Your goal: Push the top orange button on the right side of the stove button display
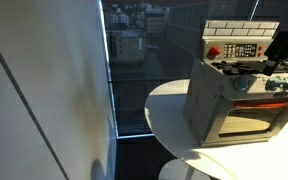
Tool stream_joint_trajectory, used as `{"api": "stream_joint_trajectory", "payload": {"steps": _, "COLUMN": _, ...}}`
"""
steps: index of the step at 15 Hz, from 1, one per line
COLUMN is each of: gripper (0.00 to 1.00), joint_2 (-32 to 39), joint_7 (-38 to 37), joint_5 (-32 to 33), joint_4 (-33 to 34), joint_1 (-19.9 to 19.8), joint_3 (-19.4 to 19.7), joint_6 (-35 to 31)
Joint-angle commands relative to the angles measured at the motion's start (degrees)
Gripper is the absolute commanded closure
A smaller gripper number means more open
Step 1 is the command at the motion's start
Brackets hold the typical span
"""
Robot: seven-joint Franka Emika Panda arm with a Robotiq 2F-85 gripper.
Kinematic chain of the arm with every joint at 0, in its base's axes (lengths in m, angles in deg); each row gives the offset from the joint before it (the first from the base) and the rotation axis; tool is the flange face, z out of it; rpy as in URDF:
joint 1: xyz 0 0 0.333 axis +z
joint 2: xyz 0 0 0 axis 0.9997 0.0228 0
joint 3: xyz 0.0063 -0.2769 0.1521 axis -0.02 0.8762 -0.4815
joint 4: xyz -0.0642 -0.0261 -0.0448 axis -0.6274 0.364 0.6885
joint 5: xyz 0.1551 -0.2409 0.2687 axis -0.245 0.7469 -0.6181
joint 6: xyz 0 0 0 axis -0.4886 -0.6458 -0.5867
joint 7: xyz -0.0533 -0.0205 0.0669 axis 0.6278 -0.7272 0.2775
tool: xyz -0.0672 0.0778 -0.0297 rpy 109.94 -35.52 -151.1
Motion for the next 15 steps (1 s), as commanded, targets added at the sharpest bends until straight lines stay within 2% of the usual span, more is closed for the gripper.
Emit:
{"api": "stream_joint_trajectory", "payload": {"steps": 1, "gripper": 0.0, "joint_2": -1.0, "joint_7": -1.5, "joint_5": 1.8, "joint_4": 2.0, "joint_1": -0.9, "joint_3": -0.2, "joint_6": 1.1}}
{"api": "stream_joint_trajectory", "payload": {"steps": 10, "gripper": 0.0, "joint_2": -1.5, "joint_7": -8.8, "joint_5": 9.7, "joint_4": 6.3, "joint_1": -5.7, "joint_3": 0.2, "joint_6": 0.2}}
{"api": "stream_joint_trajectory", "payload": {"steps": 15, "gripper": 0.0, "joint_2": -1.1, "joint_7": -14.6, "joint_5": 14.9, "joint_4": 6.2, "joint_1": -8.8, "joint_3": 0.4, "joint_6": -3.5}}
